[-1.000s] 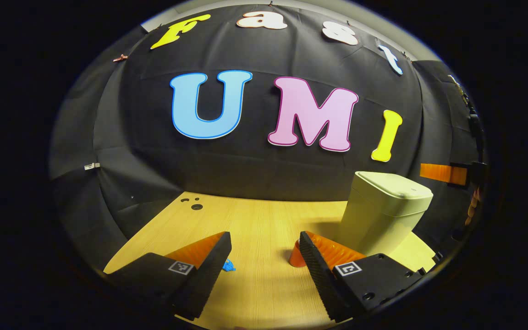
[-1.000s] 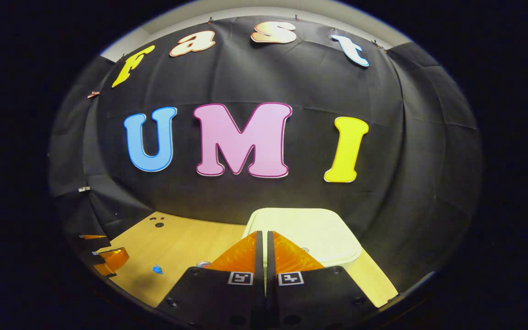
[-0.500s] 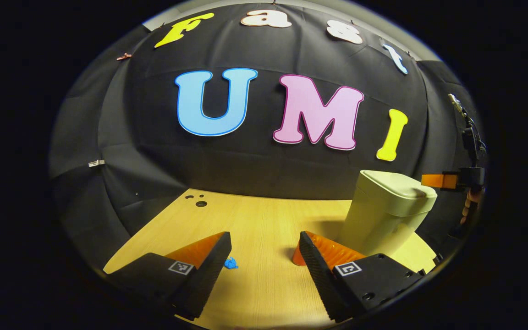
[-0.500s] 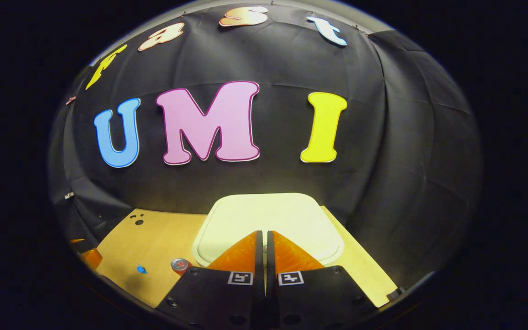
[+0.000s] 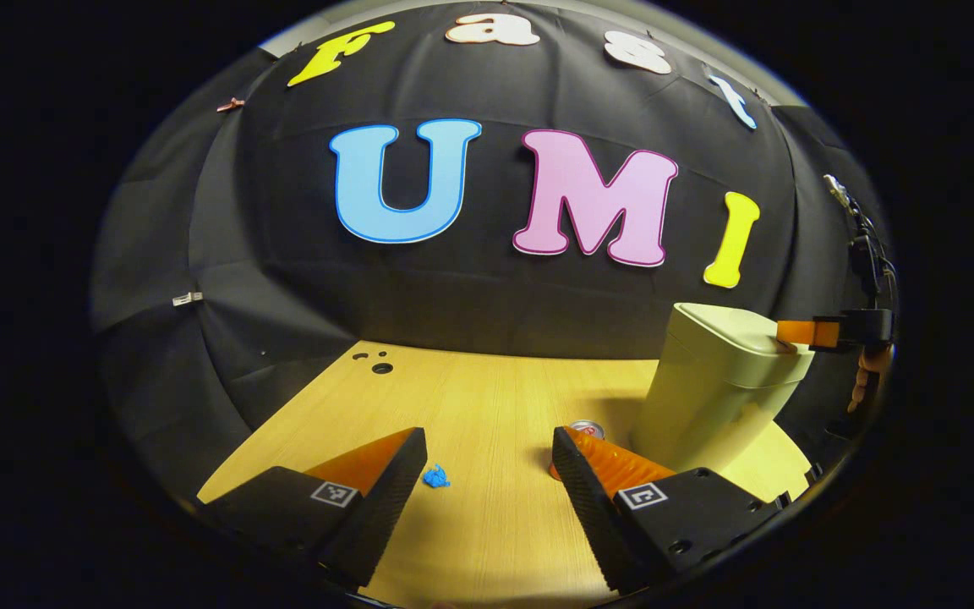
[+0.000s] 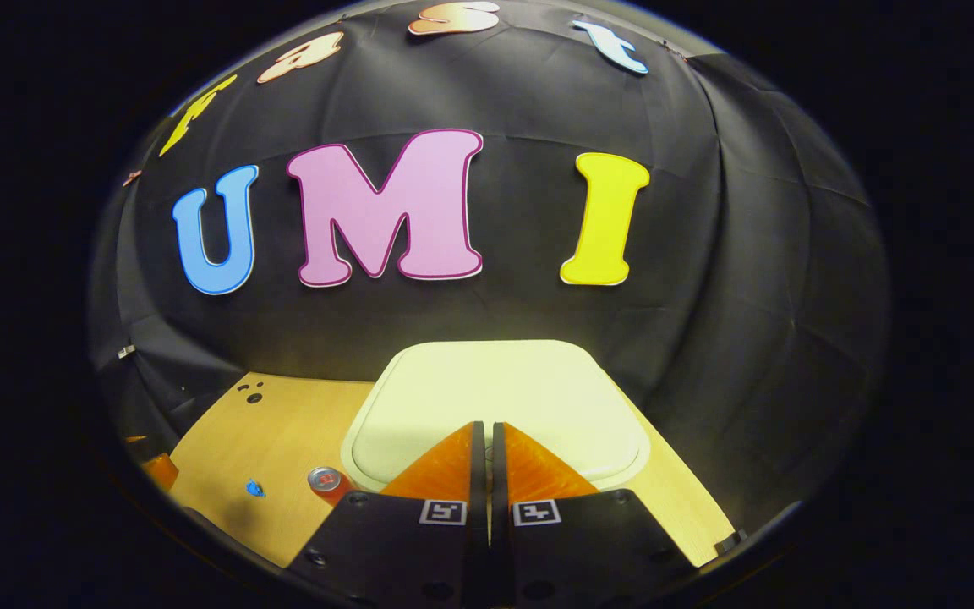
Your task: Press the lid of the desktop garbage bin to open it, pick up the crumpled paper on the desktop and throw it into the bin, then pick up the pop can on the desktop and drop it into the bin, and finally close the garbage bin lid.
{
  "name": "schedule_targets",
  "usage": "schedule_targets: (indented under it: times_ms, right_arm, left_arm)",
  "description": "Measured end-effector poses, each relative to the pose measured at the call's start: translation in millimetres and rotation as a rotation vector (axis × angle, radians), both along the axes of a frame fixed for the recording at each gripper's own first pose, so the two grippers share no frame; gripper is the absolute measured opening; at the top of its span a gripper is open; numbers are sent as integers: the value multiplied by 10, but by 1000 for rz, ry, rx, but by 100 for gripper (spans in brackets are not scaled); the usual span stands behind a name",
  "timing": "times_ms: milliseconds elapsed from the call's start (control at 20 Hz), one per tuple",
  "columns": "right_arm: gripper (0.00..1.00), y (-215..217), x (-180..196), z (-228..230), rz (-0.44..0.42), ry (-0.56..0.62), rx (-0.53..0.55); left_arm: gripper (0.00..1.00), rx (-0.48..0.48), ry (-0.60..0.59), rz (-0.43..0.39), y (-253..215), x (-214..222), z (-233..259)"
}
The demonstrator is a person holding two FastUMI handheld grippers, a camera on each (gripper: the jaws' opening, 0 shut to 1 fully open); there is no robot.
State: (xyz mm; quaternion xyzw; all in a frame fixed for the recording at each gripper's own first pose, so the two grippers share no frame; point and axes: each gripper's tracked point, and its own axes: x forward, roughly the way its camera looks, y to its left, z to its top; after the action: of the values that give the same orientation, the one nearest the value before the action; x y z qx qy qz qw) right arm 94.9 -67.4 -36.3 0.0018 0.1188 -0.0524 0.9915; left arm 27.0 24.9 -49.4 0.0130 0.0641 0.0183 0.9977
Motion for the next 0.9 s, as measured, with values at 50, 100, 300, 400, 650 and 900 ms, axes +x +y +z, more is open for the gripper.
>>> schedule_targets:
  times_ms: [50,100,300,400,650,900]
  right_arm:
    - [5,-3,0,-21,-1,5,3]
    - [6,-1,1,-25,1,2,-1]
    - [5,7,-14,-38,8,6,7]
    - [5,28,-26,-29,14,-3,-26]
    - [5,62,-165,82,14,-7,-32]
    - [5,56,-516,287,-17,-44,-17]
  left_arm:
    - [96,-1,4,-4,-8,6,-3]
    - [96,-1,9,-8,-25,5,-21]
    - [96,4,14,-33,-104,20,-37]
    - [96,5,11,-41,-132,4,-54]
    - [96,3,-27,-46,-84,-139,57]
    - [96,-6,-28,-24,145,-418,-26]
